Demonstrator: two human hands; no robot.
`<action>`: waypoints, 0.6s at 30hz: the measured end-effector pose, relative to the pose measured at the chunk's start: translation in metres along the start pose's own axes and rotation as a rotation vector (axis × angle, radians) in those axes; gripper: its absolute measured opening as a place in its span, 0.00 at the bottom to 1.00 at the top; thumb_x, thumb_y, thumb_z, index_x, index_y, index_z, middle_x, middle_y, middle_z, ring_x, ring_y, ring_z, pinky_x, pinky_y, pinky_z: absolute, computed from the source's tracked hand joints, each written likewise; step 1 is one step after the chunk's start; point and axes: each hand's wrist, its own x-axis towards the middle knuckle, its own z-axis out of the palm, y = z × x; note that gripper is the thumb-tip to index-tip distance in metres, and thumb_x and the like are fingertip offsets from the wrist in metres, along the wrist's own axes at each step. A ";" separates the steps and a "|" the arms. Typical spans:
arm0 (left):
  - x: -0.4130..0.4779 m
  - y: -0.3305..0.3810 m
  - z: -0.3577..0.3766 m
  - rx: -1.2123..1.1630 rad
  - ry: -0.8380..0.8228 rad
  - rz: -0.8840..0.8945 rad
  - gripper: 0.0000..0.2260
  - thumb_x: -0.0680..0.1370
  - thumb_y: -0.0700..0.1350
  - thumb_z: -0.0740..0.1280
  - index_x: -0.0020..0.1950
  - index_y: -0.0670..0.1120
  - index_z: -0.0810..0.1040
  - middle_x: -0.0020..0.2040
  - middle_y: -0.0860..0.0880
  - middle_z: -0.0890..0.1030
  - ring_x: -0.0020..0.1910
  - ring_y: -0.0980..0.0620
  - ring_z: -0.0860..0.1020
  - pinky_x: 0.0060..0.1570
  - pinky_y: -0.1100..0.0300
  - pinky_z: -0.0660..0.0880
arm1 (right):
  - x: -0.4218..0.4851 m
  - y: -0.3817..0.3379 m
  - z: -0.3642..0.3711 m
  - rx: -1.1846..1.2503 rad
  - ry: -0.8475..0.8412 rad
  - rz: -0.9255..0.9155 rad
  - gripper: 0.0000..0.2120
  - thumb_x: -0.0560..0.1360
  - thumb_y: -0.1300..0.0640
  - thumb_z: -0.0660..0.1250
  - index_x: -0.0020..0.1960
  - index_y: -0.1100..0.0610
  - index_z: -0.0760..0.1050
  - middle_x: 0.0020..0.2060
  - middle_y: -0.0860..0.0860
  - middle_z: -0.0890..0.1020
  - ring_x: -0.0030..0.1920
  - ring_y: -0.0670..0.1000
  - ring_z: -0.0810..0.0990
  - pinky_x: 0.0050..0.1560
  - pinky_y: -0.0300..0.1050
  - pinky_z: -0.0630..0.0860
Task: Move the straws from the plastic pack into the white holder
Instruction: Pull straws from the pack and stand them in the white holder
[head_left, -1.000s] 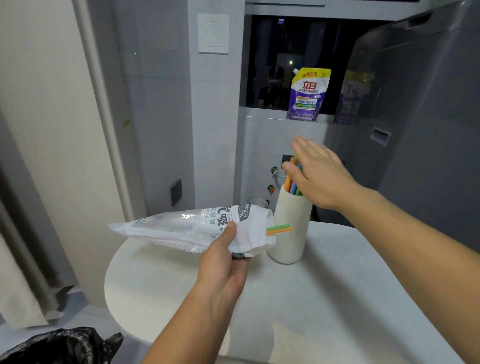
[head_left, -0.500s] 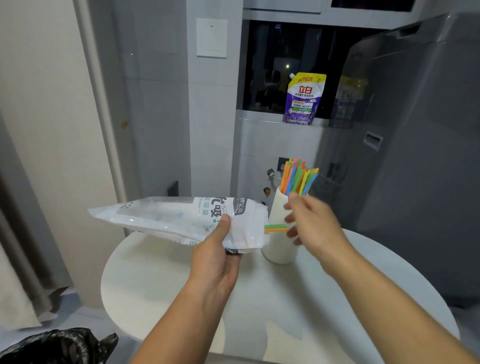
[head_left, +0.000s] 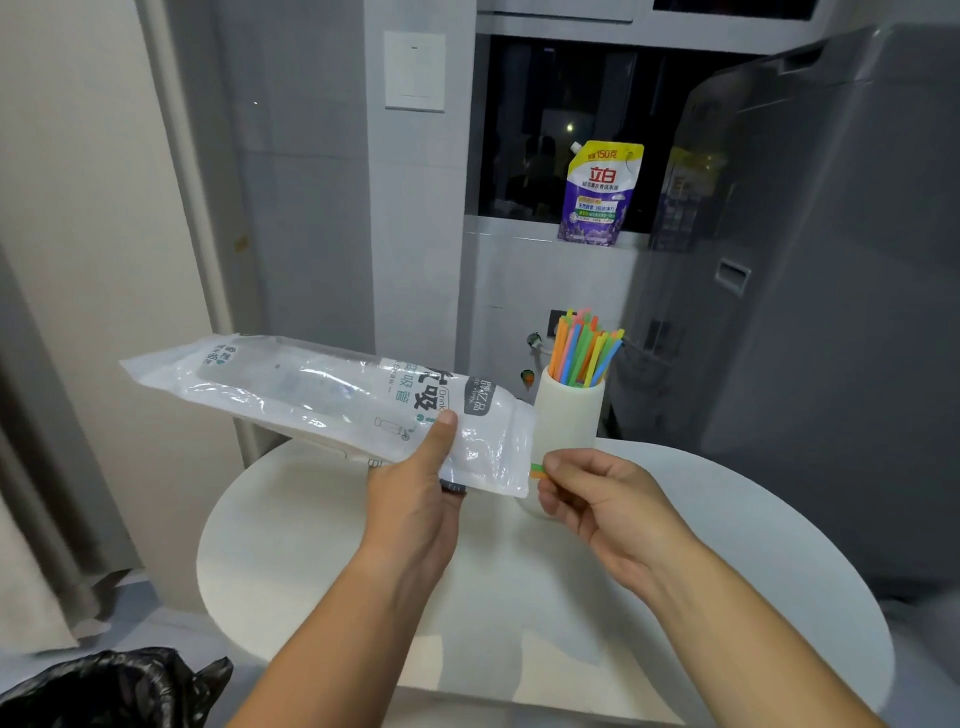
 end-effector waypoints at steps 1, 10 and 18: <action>0.001 0.001 0.000 -0.011 -0.003 0.000 0.13 0.80 0.35 0.68 0.63 0.46 0.80 0.52 0.50 0.88 0.48 0.54 0.87 0.47 0.56 0.84 | 0.000 -0.002 -0.002 0.004 0.002 -0.002 0.02 0.75 0.70 0.69 0.46 0.68 0.81 0.41 0.61 0.81 0.36 0.53 0.81 0.35 0.40 0.82; 0.005 0.005 -0.004 -0.166 -0.037 -0.036 0.15 0.80 0.35 0.67 0.64 0.49 0.80 0.57 0.51 0.87 0.52 0.54 0.86 0.48 0.54 0.85 | -0.005 -0.018 -0.010 0.377 -0.001 -0.006 0.02 0.76 0.66 0.69 0.48 0.63 0.79 0.39 0.55 0.81 0.35 0.47 0.78 0.33 0.36 0.80; 0.001 -0.001 0.000 -0.153 -0.054 -0.040 0.16 0.80 0.34 0.66 0.67 0.47 0.79 0.57 0.50 0.87 0.52 0.53 0.86 0.45 0.56 0.84 | -0.012 0.002 0.014 0.387 -0.084 0.028 0.05 0.77 0.65 0.68 0.51 0.65 0.80 0.38 0.55 0.81 0.36 0.48 0.78 0.35 0.38 0.81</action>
